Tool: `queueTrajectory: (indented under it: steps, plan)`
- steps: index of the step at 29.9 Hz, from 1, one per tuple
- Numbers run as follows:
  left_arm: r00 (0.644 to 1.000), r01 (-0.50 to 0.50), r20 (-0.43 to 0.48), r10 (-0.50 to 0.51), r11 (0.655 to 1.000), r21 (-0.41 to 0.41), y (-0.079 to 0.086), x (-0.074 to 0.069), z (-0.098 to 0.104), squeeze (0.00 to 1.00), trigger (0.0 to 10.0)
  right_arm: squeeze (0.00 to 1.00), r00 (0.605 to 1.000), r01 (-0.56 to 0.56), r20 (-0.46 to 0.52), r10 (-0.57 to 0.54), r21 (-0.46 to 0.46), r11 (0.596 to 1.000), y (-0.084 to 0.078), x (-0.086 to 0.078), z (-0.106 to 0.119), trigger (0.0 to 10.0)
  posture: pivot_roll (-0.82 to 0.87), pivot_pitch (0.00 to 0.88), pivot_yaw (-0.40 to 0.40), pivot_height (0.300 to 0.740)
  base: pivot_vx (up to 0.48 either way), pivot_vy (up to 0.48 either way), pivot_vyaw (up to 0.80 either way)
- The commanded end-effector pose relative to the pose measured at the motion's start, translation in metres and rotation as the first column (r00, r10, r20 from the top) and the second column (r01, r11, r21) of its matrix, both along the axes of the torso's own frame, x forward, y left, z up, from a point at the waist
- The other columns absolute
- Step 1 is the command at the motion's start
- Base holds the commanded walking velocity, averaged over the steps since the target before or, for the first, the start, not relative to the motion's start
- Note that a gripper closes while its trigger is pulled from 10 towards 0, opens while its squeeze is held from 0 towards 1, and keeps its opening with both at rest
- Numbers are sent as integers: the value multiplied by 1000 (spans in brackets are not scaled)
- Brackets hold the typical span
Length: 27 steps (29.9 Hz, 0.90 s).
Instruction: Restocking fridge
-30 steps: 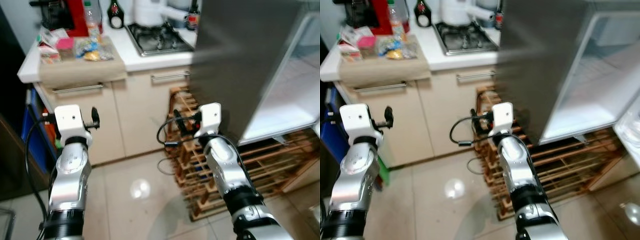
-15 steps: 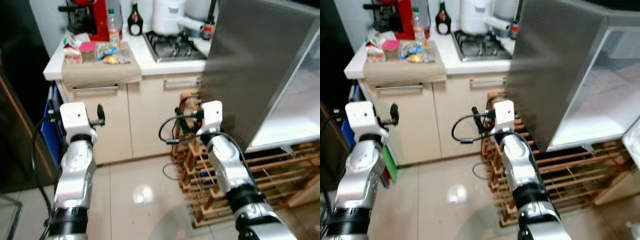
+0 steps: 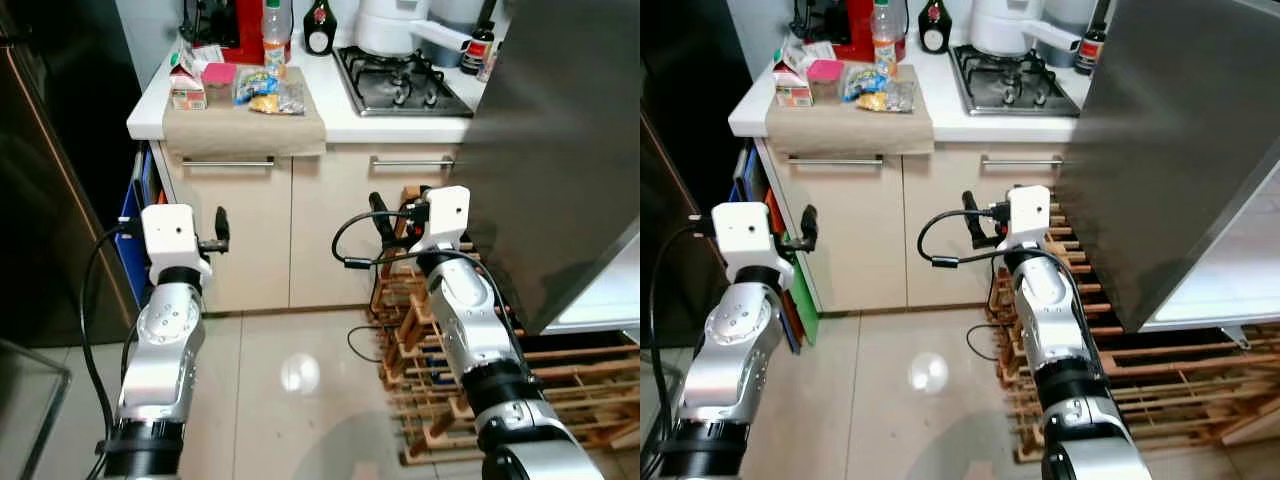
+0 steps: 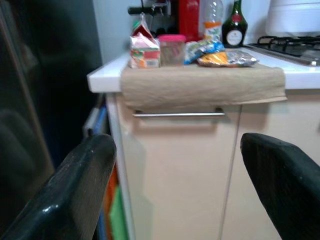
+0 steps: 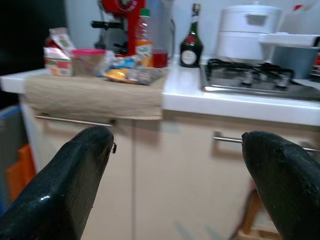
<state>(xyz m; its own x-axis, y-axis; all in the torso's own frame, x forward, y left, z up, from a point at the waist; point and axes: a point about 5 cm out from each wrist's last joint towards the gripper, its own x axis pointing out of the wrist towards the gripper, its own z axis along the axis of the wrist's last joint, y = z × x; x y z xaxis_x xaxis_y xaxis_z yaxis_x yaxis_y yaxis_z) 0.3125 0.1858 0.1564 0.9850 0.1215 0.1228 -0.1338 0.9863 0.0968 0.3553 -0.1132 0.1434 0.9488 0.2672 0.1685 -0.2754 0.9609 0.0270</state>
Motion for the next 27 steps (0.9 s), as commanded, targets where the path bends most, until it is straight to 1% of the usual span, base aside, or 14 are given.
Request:
queueTrajectory:
  steps: [1,2,3,6,7,9,12,15,18,19,20,21,25,27]
  plan:
    - [996,49,70,-50,999,10,-2,1,17,0,10000,0,1000,16,-3,-16,5,1000,1,2,1,10000,-5,0,-16,740,390,0,0]
    - [996,49,70,-50,999,10,-2,1,17,0,10000,0,1000,16,-3,-16,5,1000,1,2,1,10000,-5,0,-16,740,390,0,0]
    - [994,55,97,-56,998,10,-1,3,28,0,10000,0,999,27,20,-27,18,999,-1,2,4,10000,-2,0,-13,740,480,0,0]
    - [991,50,123,-51,999,11,0,5,37,0,10000,0,998,34,51,-36,40,999,-2,2,10,10000,-2,0,-11,740,480,0,0]
    - [987,42,150,-48,998,43,1,6,44,0,10000,0,995,51,78,-55,52,997,-2,2,14,10000,-3,0,-10,740,480,0,0]
    - [985,33,166,-47,995,89,1,7,47,0,10000,0,994,59,88,-64,60,996,-3,2,16,10000,-2,0,-12,740,480,0,0]
    - [986,44,159,-58,995,90,0,8,46,0,10000,0,996,50,78,-54,57,997,-1,3,15,10000,-2,0,-12,740,480,0,0]
    - [984,61,159,-77,992,107,-3,10,46,0,10000,0,996,58,70,-63,66,996,-1,4,15,10000,-1,0,-16,740,480,0,0]
    - [989,61,132,-63,998,19,-3,11,42,0,10000,0,997,53,51,-57,83,995,0,5,13,10000,-2,0,-15,740,480,0,0]
    - [994,56,95,-50,996,-64,-1,12,34,0,10000,0,998,52,30,-55,102,993,2,6,11,10000,-2,0,-13,740,480,0,0]
    - [996,54,82,-47,995,-90,0,12,32,0,10000,0,998,52,20,-54,111,992,3,6,11,10000,-2,0,-13,740,480,0,0]
    - [996,53,76,-45,993,-101,0,12,30,0,10000,0,998,52,14,-54,117,992,3,6,10,10000,-2,0,-13,740,480,0,0]
    - [999,29,19,-27,990,-135,-1,9,17,0,10000,0,999,26,20,-28,85,996,7,5,10,10000,-2,0,-11,740,469,0,0]
    - [999,35,12,-33,991,-133,-4,8,15,0,10000,0,1000,26,15,-27,83,996,7,6,9,10000,0,0,-14,740,469,0,0]
